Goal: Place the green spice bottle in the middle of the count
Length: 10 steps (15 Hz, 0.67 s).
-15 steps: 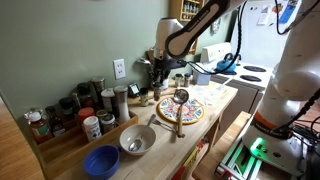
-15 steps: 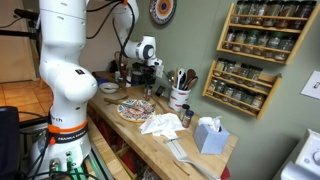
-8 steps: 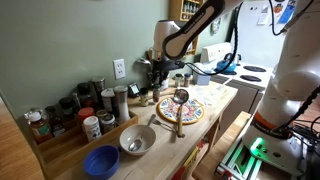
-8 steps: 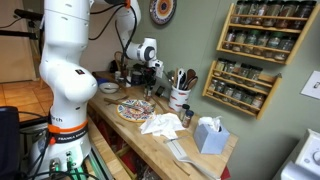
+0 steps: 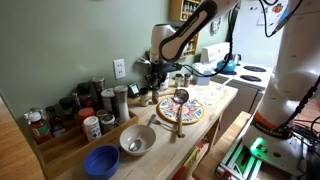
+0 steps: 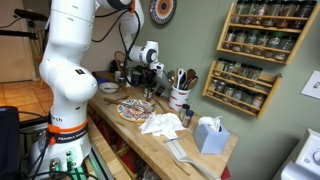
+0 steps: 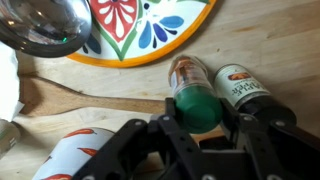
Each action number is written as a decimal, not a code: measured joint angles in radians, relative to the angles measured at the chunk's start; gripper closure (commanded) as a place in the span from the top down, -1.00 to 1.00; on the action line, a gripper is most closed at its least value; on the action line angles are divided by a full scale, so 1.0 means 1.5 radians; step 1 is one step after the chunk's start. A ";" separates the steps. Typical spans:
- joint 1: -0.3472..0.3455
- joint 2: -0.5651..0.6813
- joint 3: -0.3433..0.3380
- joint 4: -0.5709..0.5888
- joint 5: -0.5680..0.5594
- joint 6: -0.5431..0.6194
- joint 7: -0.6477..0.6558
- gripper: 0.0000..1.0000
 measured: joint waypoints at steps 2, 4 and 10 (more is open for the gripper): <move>0.001 0.005 -0.001 0.005 0.000 0.000 0.000 0.83; 0.001 0.003 -0.002 0.007 0.000 0.000 -0.004 1.00; -0.011 -0.075 -0.004 -0.032 0.075 -0.031 -0.127 1.00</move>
